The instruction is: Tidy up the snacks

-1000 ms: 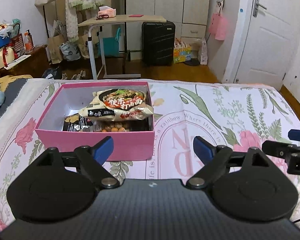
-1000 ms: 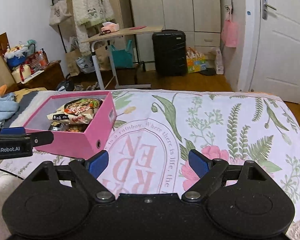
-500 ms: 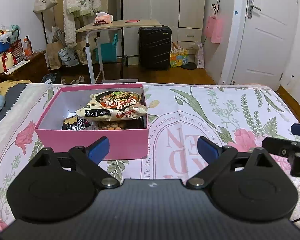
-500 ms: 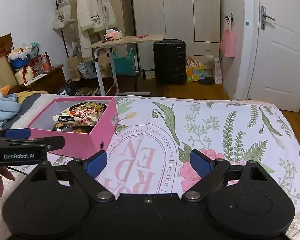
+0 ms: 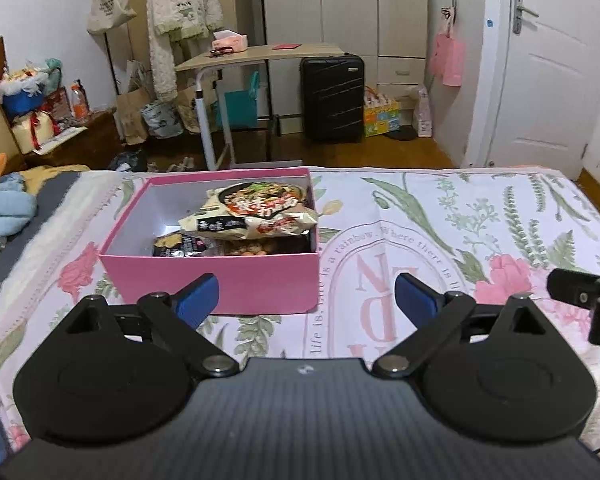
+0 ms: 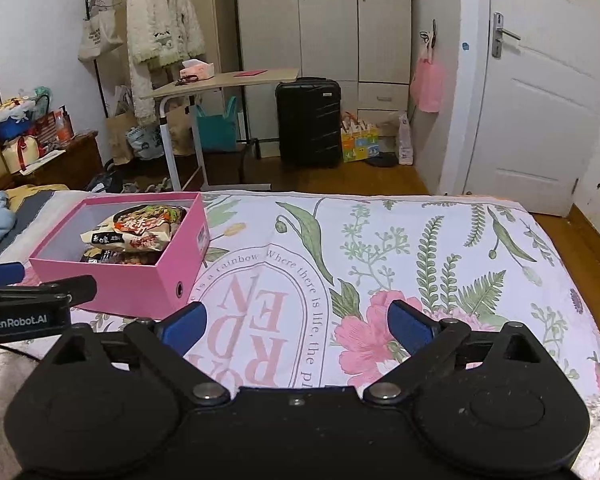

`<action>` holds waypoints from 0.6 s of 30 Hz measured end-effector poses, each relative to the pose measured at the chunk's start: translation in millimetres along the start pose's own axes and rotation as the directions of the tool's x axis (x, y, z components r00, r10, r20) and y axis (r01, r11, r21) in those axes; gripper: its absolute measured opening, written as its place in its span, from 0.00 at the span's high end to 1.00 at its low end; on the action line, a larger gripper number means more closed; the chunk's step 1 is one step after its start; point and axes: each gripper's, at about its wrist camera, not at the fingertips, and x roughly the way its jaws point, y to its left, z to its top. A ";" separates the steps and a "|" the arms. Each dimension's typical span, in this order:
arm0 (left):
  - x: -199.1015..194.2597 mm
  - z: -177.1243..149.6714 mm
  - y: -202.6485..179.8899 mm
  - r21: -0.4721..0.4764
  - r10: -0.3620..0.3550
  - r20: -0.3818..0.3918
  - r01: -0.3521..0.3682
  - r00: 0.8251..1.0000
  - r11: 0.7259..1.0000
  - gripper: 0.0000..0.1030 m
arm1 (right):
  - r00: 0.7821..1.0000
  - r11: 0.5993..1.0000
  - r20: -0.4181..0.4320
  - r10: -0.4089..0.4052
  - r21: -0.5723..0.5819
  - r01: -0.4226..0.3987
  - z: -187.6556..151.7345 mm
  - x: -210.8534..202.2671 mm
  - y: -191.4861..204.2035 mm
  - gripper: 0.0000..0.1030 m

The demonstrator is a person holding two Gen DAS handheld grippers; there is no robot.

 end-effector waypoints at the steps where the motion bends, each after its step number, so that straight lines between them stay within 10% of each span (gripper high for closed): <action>1: -0.6 -0.1 -0.9 0.005 0.013 -0.001 -0.013 1.000 1.000 0.07 | 1.000 1.000 0.001 -0.002 0.001 0.002 -0.4 -0.7 0.4 0.04; 18: -2.0 -4.1 -2.4 -0.017 -0.001 0.000 0.001 1.000 1.000 0.07 | 1.000 1.000 -0.010 -0.024 -0.004 0.024 -3.6 -1.2 5.2 0.04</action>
